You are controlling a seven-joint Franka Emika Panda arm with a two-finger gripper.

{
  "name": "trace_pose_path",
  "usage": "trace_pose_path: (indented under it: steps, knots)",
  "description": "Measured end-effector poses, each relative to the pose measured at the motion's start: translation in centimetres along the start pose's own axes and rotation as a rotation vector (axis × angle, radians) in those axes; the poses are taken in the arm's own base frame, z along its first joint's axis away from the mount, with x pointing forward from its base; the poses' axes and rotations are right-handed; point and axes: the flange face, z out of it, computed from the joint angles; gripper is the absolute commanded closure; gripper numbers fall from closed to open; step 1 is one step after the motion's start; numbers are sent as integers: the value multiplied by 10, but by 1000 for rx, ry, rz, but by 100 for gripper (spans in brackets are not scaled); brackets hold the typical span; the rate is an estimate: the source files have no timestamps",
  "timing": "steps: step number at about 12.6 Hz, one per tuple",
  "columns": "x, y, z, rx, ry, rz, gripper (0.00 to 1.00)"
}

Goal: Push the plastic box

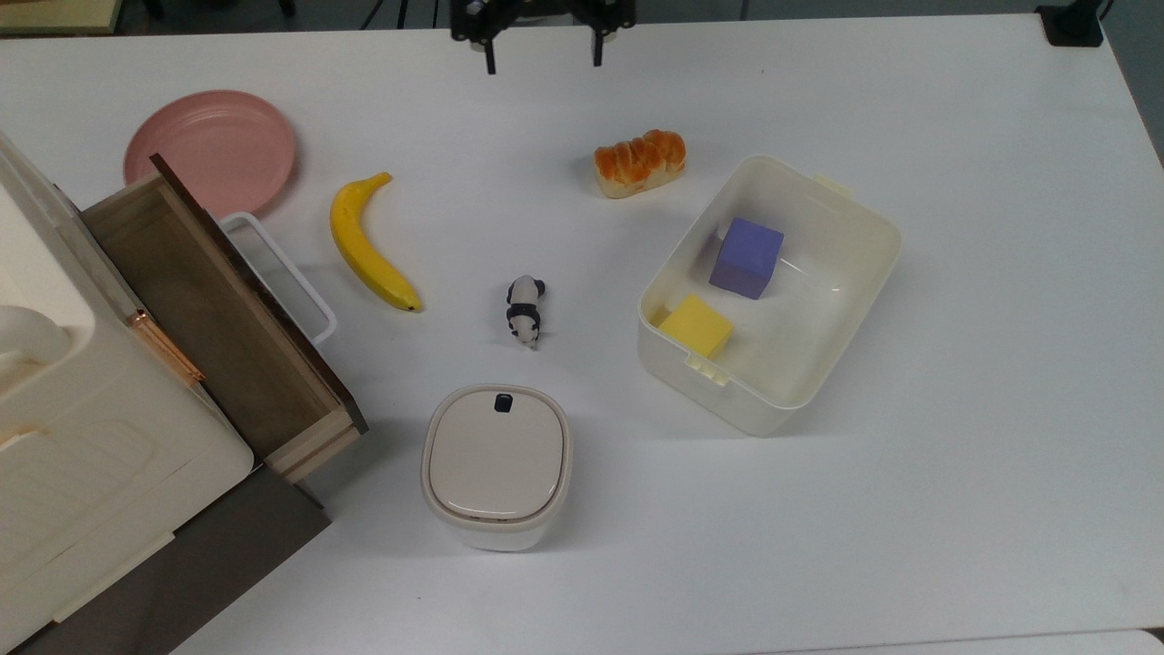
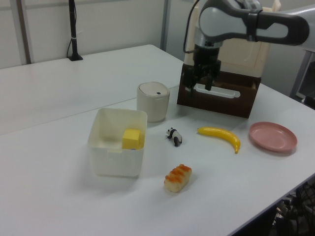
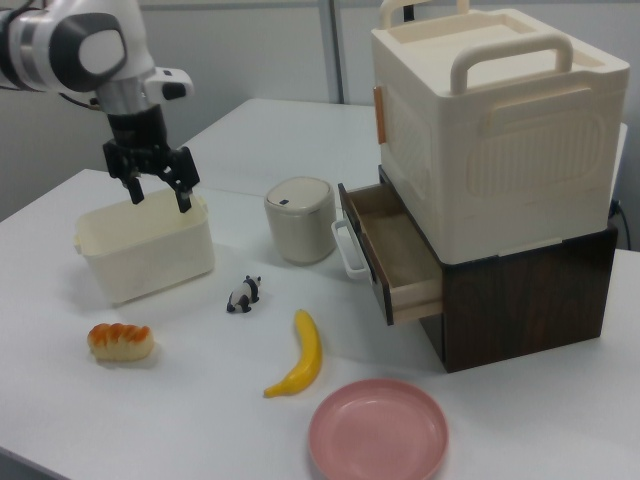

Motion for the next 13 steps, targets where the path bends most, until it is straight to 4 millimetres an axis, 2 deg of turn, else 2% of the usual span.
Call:
trace_pose_path:
  steps: [2,6,13]
  knots:
    - [-2,14,10,37,-22,55,0]
    - [-1,14,20,41,-24,133,0]
    - [1,23,18,42,-9,153,0]
